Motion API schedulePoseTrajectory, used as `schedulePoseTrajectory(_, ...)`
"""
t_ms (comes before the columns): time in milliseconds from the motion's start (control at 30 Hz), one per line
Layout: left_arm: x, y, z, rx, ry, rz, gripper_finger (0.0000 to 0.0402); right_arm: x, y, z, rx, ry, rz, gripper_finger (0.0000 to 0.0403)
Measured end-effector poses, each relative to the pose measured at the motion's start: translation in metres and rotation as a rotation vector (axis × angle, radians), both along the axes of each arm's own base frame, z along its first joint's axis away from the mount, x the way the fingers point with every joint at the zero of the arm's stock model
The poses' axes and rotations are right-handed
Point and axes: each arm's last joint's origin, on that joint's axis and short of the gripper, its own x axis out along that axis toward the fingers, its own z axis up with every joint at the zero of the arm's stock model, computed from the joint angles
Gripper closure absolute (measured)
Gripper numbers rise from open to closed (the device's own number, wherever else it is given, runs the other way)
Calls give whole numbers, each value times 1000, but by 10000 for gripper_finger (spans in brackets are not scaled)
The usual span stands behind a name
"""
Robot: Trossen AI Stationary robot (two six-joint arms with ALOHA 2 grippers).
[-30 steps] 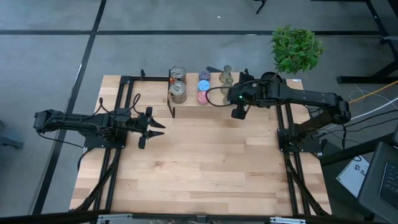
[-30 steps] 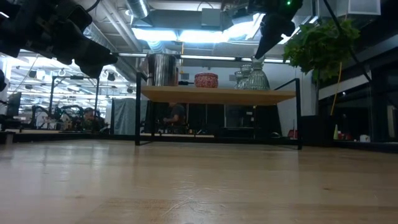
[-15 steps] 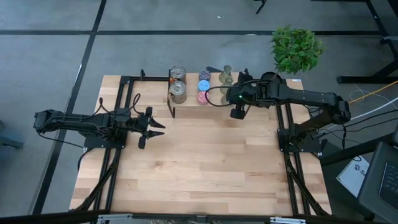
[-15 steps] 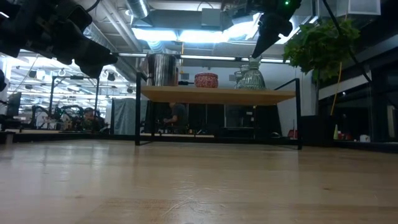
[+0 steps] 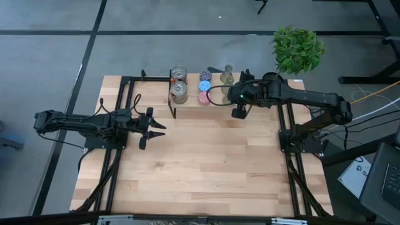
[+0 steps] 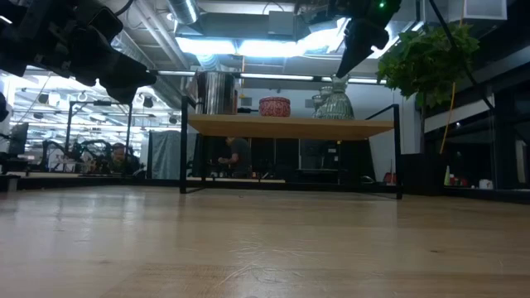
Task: Pick & Place candle stick holders
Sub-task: Put the green glass candle holder on the shelf aligned with the other green glass candle holders
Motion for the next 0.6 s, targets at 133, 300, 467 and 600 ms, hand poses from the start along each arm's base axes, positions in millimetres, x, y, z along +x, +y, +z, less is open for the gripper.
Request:
schedulePoseTrajectory(133,0,0,0,0,0,0,274,-1,-3,0,0,0,-11,384)
schedulePoseTrajectory(300,0,0,0,0,0,0,274,-1,-4,0,0,-1,-15,384)
schedulePoseTrajectory(467,0,0,0,0,0,0,274,-1,-4,0,4,-7,-26,384)
schedulePoseTrajectory(600,0,0,0,0,0,0,274,-1,-4,0,4,-9,-28,384)
